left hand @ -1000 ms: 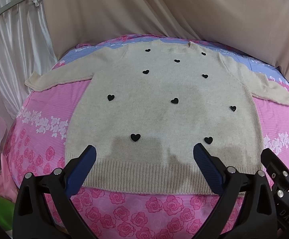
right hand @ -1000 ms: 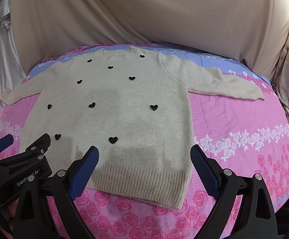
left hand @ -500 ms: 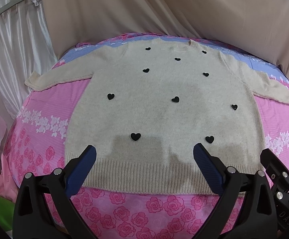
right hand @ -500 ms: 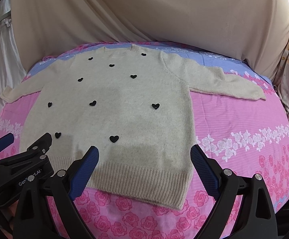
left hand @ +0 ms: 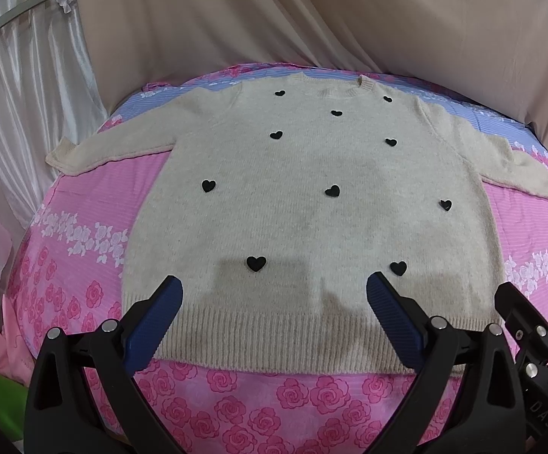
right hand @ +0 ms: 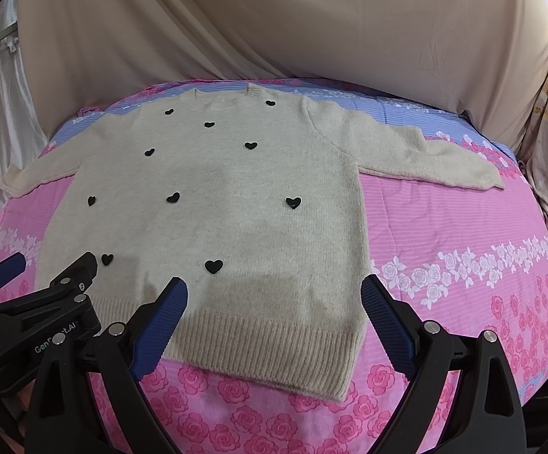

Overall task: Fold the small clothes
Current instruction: 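Grasp the sweater sleeve cuff with the right gripper and lift it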

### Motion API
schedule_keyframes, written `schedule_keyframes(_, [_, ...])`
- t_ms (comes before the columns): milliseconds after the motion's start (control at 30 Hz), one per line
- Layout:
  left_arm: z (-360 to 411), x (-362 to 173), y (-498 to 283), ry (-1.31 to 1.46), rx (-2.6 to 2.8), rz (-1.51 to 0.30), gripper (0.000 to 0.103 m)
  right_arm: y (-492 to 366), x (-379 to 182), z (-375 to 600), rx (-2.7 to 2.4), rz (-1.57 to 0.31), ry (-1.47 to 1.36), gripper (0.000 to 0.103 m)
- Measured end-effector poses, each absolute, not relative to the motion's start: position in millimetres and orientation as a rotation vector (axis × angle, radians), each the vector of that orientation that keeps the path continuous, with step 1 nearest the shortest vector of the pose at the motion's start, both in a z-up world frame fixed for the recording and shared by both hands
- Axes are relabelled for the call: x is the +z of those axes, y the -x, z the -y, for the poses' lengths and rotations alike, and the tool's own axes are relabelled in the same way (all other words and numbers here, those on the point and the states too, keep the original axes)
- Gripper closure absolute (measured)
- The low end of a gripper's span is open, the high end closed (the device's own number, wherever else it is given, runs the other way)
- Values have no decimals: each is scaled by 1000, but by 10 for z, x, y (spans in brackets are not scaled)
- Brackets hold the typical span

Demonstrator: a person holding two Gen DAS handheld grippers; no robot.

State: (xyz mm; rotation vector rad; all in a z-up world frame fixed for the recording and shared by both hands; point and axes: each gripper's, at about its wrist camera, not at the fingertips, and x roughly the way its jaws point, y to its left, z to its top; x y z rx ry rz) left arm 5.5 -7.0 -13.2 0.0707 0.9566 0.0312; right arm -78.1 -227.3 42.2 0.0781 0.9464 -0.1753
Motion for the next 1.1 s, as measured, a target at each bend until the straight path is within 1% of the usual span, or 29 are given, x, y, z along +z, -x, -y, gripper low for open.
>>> schedule_keyframes(433, [116,-157,-199,-55,32,-976,7,685,349,2324,-164,-965,-87,12])
schedule_keyframes(567, [29,-170,-274,25,12,-1000,7,539,268,2653,-184,-974,-136,12])
schedule_keyframes(667, [-32,-181,-300,74,25,-1004,7,393,238,3283,-288,-949,-175,12])
schedule_keyframes(900, [-35,-273,-301,91,105,-1029,7,-63,83,5519,-600,-915,-299,12])
schedule_keyframes(1033, [15,-399,-260,92,168,-1065,7,-422,-270,6643,-677,-973,-401,12])
schedule_keyframes(1100, [48,-459,-229,100,193,-1084,7,-530,-460,6969,-711,-1003,-472,13])
